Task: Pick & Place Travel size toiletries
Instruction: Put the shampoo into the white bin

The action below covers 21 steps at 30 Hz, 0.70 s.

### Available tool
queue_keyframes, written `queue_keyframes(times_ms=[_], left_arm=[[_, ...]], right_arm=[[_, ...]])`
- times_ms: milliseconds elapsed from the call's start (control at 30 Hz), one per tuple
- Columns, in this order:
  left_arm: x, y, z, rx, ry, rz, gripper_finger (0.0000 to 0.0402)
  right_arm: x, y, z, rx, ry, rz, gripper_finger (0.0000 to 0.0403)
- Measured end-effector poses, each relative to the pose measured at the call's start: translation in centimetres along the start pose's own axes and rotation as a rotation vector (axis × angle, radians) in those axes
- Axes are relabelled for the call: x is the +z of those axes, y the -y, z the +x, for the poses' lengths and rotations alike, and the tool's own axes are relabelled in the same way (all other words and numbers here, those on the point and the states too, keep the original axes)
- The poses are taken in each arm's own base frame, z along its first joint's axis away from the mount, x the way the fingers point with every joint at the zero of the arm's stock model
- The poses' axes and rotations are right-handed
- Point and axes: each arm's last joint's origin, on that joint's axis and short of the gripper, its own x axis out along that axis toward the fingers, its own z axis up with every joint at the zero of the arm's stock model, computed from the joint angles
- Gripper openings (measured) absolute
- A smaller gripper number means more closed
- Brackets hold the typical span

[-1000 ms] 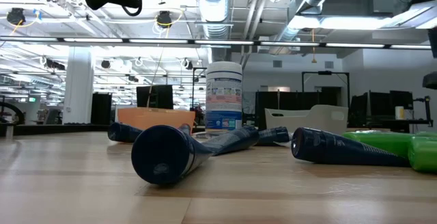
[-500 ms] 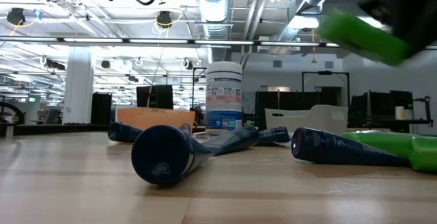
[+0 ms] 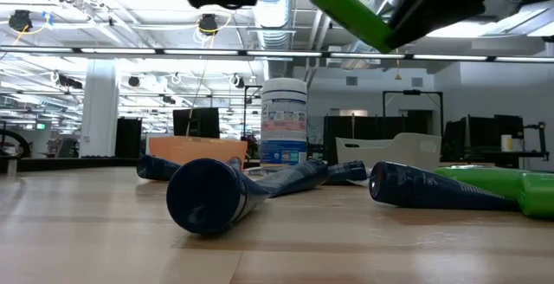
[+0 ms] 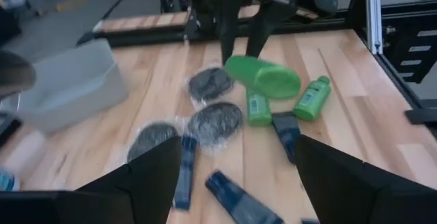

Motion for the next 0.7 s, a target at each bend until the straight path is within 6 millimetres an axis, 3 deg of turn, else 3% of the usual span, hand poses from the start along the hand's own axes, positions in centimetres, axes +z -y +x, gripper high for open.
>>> queue_keyframes(times_ms=[367,700], left_arm=[[-1.1,-1.9,4.4,0.048,0.017,0.081,0.0274],[-1.1,-2.1,5.0,-0.065,0.052,0.084,0.0274]], right_arm=[[0.1,0.9,0.5,-0.017,-0.007,0.007,0.0082],[0.1,1.4,0.8,-0.026,-0.007,-0.009,0.0082]])
